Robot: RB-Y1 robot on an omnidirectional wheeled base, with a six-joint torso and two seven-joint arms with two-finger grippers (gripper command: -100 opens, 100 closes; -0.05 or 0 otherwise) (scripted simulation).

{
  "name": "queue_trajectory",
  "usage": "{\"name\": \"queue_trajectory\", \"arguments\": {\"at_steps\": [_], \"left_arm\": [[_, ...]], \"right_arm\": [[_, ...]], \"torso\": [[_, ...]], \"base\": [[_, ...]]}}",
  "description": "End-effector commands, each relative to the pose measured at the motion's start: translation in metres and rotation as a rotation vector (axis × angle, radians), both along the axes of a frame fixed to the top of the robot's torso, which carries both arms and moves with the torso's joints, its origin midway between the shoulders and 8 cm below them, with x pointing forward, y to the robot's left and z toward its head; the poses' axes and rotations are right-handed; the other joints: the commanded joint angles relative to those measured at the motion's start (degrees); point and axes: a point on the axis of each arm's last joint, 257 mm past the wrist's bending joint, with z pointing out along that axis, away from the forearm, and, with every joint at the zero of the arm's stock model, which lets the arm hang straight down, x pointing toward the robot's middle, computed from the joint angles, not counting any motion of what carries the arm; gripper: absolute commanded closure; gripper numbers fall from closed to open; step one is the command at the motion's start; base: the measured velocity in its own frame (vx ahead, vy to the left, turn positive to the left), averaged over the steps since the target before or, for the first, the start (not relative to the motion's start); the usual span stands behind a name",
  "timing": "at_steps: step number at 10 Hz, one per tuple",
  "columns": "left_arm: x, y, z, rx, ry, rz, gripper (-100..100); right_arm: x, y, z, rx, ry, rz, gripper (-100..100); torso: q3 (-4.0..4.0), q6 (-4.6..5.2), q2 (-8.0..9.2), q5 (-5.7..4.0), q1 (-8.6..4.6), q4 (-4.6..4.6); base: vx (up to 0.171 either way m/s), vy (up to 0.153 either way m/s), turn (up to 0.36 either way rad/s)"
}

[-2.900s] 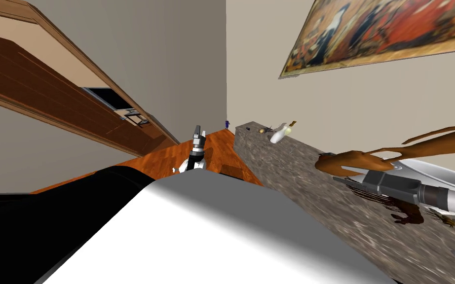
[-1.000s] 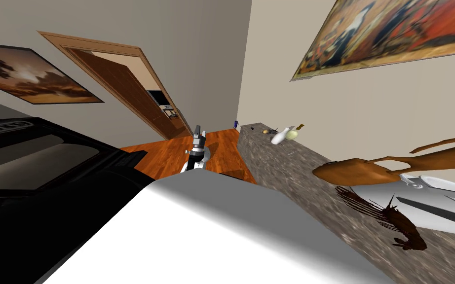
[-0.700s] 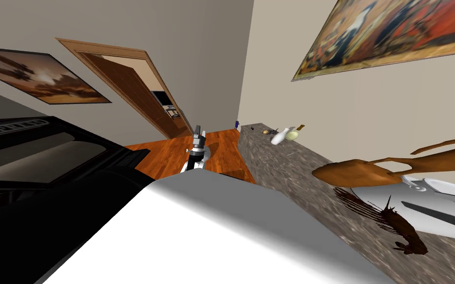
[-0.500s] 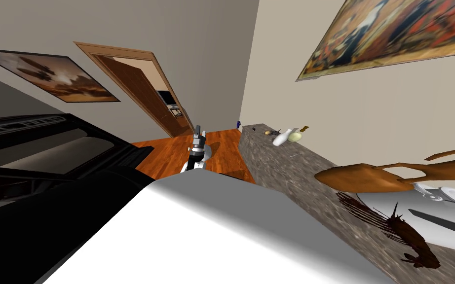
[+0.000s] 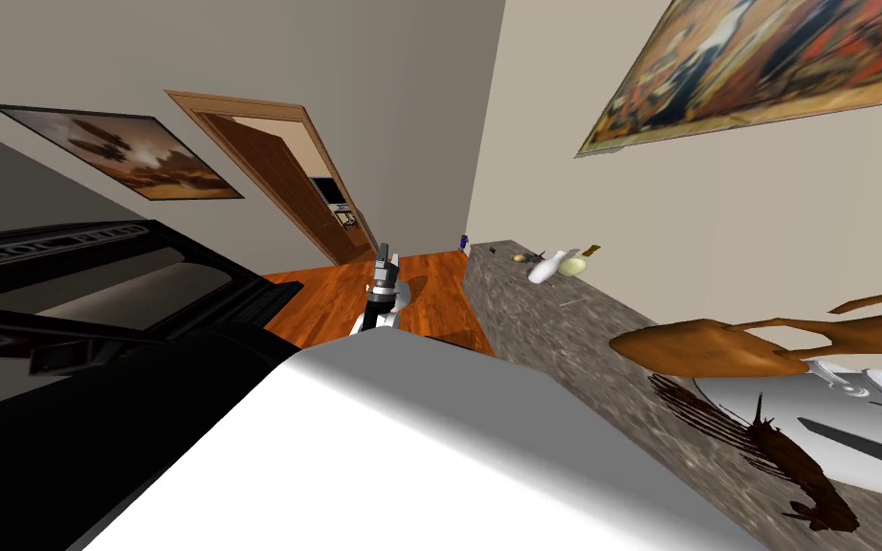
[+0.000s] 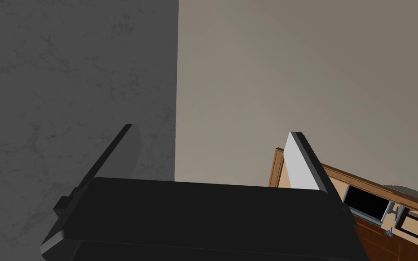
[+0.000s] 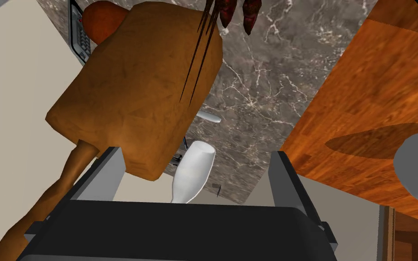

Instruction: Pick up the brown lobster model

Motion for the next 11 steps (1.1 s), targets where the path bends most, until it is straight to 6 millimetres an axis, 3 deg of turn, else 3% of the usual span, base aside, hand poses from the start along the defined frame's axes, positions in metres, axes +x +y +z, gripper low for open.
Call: {"name": "queue_trajectory", "arguments": {"at_steps": [1,5,6,8,9,10,11], "left_arm": [[0.0,0.0,0.0,0.0,0.0,0.0,0],[0.0,0.0,0.0,0.0,0.0,0.0,0],[0.0,0.0,0.0,0.0,0.0,0.0,0],[0.0,0.0,0.0,0.0,0.0,0.0,0],[0.0,0.0,0.0,0.0,0.0,0.0,0],[0.0,0.0,0.0,0.0,0.0,0.0,0],[0.0,0.0,0.0,0.0,0.0,0.0,0]], "right_arm": [[-0.02,-0.002,-0.026,0.014,0.053,-0.025,-100],[-0.02,-0.002,-0.026,0.014,0.053,-0.025,-100],[-0.049,0.003,-0.065,0.044,0.129,-0.049,-100],[-0.057,0.01,-0.076,0.073,0.145,-0.047,-100],[-0.05,0.004,-0.069,0.051,0.129,-0.05,-100],[-0.073,0.013,-0.102,0.083,0.183,-0.062,-100],[-0.071,0.014,-0.103,0.087,0.183,-0.058,-100]], "torso": [[0.0,0.0,0.0,0.0,0.0,0.0],[0.0,0.05,-0.01,0.0,0.04,0.01],[0.0,0.04,0.0,0.03,0.14,0.01],[-0.01,0.04,-0.02,-0.06,-0.21,0.0],[-0.01,0.06,-0.02,-0.06,-0.16,0.0],[-0.02,0.04,-0.05,0.0,0.0,0.0],[-0.03,0.02,-0.05,-0.02,-0.04,-0.01]], "base": [[-0.013,-0.09,0.257],[-0.001,-0.035,0.007],[0.007,-0.053,0.204],[-0.003,-0.074,0.07],[0.005,-0.017,-0.026],[0.008,-0.039,0.117],[0.008,-0.048,0.085]]}}
